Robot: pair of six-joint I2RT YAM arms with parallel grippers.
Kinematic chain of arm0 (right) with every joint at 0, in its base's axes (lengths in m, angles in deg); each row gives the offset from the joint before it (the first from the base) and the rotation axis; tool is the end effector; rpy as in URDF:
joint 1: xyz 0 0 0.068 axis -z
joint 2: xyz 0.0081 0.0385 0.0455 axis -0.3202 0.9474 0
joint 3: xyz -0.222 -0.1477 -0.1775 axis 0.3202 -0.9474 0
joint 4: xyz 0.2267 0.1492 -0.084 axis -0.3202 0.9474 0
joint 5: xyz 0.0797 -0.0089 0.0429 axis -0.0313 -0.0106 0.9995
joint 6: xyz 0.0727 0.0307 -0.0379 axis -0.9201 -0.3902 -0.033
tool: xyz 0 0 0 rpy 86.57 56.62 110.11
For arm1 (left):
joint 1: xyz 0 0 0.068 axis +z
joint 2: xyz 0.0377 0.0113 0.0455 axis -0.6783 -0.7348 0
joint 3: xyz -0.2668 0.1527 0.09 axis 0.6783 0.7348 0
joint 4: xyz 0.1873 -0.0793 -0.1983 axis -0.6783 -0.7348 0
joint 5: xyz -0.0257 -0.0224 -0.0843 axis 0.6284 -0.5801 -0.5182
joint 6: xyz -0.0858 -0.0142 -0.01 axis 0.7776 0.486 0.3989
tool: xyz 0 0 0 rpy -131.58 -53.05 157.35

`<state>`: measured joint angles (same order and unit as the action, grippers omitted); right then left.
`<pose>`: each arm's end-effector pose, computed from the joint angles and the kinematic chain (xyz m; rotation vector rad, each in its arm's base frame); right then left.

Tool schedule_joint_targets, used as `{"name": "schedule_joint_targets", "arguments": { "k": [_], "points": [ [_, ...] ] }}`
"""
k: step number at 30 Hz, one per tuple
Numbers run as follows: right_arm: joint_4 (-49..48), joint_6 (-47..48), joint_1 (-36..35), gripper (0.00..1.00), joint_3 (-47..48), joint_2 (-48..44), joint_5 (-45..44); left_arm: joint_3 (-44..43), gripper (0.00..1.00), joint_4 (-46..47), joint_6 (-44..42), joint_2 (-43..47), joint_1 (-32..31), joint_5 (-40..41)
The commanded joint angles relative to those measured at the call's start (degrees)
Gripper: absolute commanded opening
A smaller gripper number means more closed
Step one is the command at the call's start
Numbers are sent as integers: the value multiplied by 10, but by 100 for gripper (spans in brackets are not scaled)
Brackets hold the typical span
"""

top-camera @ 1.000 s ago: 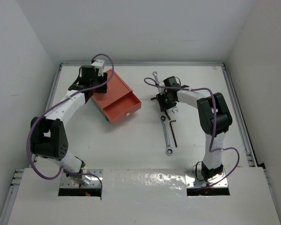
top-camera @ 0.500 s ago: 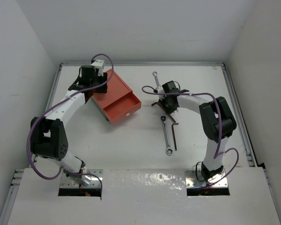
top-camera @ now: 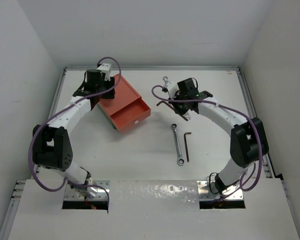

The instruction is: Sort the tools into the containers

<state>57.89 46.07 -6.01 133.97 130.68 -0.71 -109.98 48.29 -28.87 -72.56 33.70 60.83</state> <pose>0.3724 0.1763 0.2352 -0.8226 2.3563 0.1664 0.4067 -0.0663 0.2971 0.2359 2.1788 -0.0889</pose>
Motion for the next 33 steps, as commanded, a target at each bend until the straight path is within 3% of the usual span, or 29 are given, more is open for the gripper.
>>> {"name": "schedule_joint_targets", "arguments": {
  "k": [1, 8, 16, 23, 29, 33],
  "points": [
    [-69, -32, 0, 0, 4, -71, 38, -3, 47, 26, 7, -5, -4, -7],
    [-272, -122, -15, 0, -6, -126, 149, -2, 47, 26, 18, -17, -4, -9],
    [-415, -158, -127, 0, 55, -18, 153, 3, 47, 32, 22, -19, -3, -10],
    [-454, -184, -139, 0, 94, 69, 179, 10, 47, 44, 55, -21, -3, -30],
    [-479, -180, -150, 0, 40, 94, 176, 11, 47, 45, 52, -24, -3, -26],
    [-437, -149, -150, 0, 47, 105, 173, 13, 47, 42, 46, -31, -4, -18]
  ]
}}
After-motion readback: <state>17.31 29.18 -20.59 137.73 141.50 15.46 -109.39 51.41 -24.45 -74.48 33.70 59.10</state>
